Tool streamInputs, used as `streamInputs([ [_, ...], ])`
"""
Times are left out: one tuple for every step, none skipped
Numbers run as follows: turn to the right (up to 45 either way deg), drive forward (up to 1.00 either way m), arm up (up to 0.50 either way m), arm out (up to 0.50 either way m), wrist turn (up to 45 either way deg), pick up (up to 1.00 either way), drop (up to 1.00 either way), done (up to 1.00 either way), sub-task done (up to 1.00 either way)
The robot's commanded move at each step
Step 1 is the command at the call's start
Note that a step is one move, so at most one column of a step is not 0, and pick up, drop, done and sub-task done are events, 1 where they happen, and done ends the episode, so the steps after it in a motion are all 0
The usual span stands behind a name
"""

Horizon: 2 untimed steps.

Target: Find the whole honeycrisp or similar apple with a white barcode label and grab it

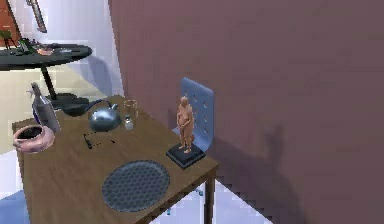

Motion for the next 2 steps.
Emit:
streamInputs([
  [24.0, 0.0, 0.0, 0.0, 0.0, 0.0, 0.0, 0.0, 0.0],
  [0.0, 0.75, 0.0, 0.0, 0.0, 0.0, 0.0, 0.0, 0.0],
])
